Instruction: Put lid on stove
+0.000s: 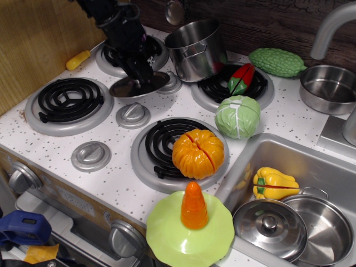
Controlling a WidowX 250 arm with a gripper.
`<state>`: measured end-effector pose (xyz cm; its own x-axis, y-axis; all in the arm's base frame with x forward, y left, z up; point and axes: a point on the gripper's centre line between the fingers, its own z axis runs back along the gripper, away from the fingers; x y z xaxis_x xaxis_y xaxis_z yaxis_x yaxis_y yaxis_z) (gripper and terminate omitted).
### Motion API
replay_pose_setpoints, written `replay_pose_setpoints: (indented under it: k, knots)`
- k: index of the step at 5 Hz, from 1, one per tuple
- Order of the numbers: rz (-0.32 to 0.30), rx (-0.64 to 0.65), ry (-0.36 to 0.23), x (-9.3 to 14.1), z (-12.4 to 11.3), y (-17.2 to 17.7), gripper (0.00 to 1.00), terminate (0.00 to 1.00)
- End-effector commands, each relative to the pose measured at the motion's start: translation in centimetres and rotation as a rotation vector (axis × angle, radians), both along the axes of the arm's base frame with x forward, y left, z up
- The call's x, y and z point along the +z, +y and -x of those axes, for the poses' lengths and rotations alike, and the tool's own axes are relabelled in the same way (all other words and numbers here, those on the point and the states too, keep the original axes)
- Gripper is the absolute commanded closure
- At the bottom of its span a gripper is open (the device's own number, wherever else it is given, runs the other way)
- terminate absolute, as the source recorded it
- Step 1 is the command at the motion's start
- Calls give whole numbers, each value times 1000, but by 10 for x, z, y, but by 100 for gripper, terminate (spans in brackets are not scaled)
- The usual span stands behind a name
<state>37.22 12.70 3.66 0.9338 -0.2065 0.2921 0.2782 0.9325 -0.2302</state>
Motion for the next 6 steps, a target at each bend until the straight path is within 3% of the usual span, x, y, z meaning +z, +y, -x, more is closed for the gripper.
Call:
replay_pose_setpoints:
  k: [1,4,6]
  knots:
    - [-114,18,-71,46,7,13,100,0]
    - [-247,45,-104,40,47,49,100,0]
    - [-302,57,-121,25,64,63,100,0]
